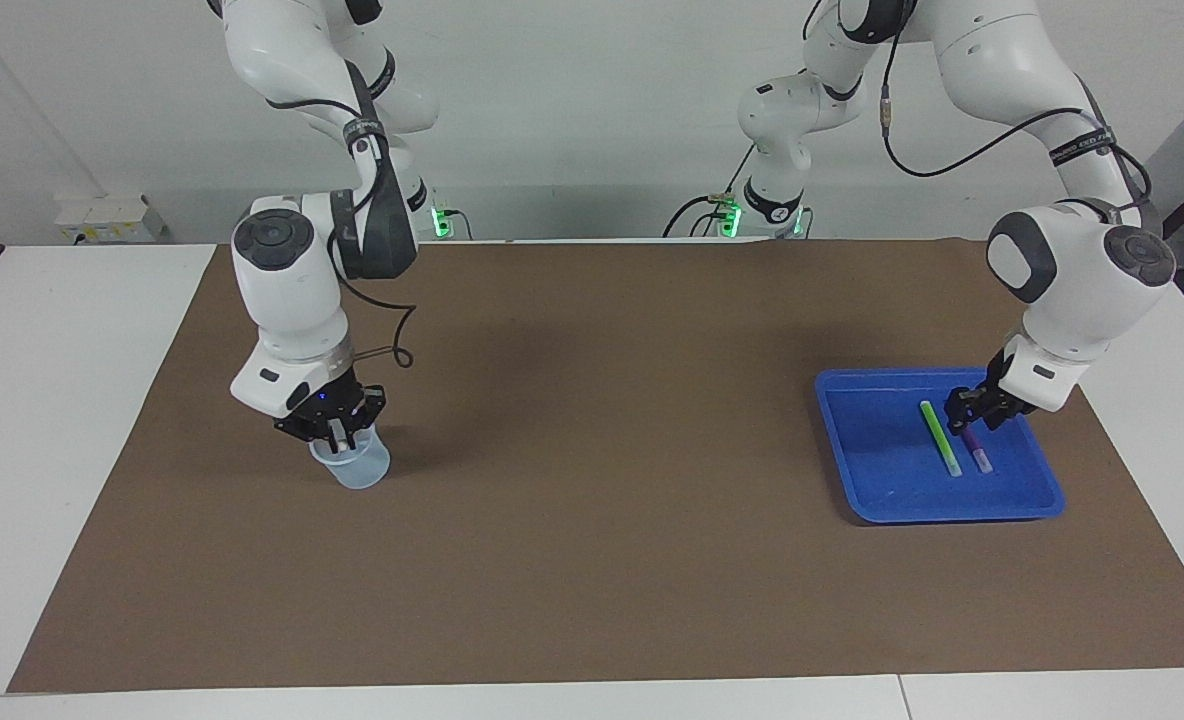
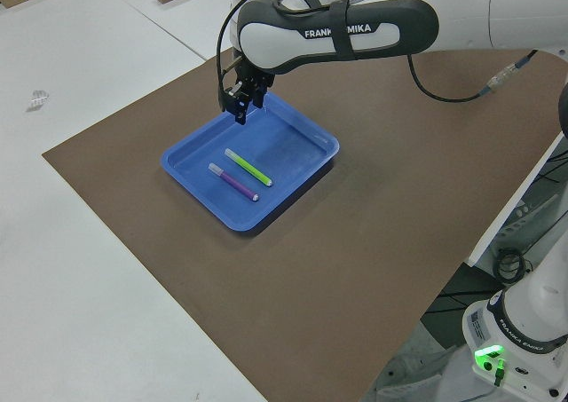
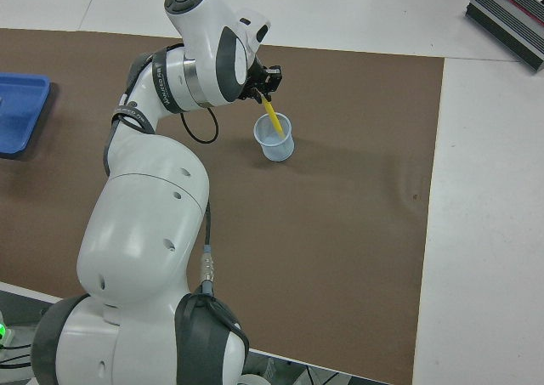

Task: Right arm passes pens to left for tray arrangement
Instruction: 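Grasp the yellow pen in the cup with the right gripper and lift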

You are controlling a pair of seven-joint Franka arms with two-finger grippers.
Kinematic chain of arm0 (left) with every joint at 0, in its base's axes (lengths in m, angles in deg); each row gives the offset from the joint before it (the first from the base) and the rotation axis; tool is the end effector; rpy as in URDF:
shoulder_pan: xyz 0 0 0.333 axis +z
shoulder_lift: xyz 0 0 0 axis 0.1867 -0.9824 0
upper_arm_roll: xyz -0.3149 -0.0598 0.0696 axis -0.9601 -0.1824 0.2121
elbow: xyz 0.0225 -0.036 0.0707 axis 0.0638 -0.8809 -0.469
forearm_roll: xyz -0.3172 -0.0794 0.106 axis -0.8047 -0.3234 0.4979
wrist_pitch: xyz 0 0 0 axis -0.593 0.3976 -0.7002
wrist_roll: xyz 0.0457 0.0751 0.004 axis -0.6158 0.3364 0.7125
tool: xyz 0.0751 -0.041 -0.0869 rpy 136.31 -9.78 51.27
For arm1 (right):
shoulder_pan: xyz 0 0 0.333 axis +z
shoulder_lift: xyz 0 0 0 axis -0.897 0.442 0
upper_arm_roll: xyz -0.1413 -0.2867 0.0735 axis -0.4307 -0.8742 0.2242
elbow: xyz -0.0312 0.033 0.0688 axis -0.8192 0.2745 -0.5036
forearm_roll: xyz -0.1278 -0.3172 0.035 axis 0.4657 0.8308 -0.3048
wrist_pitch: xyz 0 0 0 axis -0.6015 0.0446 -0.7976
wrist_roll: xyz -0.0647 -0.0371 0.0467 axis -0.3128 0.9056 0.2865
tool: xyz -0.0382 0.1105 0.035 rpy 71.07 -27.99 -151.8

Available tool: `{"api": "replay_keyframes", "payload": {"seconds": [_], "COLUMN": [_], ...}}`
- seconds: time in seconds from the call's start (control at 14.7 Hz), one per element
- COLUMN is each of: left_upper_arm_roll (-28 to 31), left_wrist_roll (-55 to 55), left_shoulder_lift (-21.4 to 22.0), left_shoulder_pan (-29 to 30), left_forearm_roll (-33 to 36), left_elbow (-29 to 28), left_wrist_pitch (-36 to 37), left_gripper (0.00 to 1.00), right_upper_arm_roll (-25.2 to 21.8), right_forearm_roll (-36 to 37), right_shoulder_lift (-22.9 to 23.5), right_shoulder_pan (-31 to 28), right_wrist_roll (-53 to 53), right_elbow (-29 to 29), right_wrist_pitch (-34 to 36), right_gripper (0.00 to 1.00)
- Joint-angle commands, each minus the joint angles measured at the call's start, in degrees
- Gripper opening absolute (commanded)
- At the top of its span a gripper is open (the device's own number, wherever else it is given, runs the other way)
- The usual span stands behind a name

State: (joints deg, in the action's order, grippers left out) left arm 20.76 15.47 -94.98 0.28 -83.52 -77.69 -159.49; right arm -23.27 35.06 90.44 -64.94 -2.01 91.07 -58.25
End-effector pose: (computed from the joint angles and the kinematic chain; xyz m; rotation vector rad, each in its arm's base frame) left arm 0.6032 0.0445 0.4362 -3.1280 -0.2003 -0.0600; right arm 0.5981 0.0507 0.4870 2.9740 0.4367 0.1854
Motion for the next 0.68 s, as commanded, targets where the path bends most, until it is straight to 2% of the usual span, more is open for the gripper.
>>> {"api": "replay_keyframes", "payload": {"seconds": [0.0,0.07,0.14,0.2,0.48,0.61], "left_upper_arm_roll": [0.4,0.4,0.3,0.2,-0.2,-1.0], "left_wrist_roll": [8.0,11.9,15.9,19.8,36.0,42.4], "left_shoulder_lift": [3.0,3.8,4.5,5.1,6.4,7.5], "left_shoulder_pan": [-3.6,-5.2,-6.8,-8.3,-14.2,-15.3], "left_forearm_roll": [-0.9,-1.2,-1.5,-2.0,-6.0,-9.9], "left_elbow": [0.2,0.1,0.1,0.1,-0.1,0.1], "left_wrist_pitch": [4.6,6.1,7.8,9.4,11.9,15.4], "left_gripper": [0.69,0.71,0.82,1.0,1.0,1.0], "right_upper_arm_roll": [0.3,0.3,0.3,0.2,0.2,0.2], "right_forearm_roll": [-3.2,-4.6,-6.7,-8.9,-20.6,-27.4], "right_shoulder_lift": [-3.4,-3.5,-3.4,-3.4,-3.2,-2.8], "right_shoulder_pan": [-0.9,-0.9,-0.8,-0.9,-0.8,-0.1], "right_wrist_roll": [-1.8,-1.4,-1.1,0.5,14.1,20.7], "right_elbow": [-2.7,-5.3,-7.6,-8.6,-8.8,-8.4], "right_wrist_pitch": [6.0,9.0,11.3,12.7,12.1,8.9], "right_gripper": [0.12,0.12,0.12,0.12,0.12,0.11]}}
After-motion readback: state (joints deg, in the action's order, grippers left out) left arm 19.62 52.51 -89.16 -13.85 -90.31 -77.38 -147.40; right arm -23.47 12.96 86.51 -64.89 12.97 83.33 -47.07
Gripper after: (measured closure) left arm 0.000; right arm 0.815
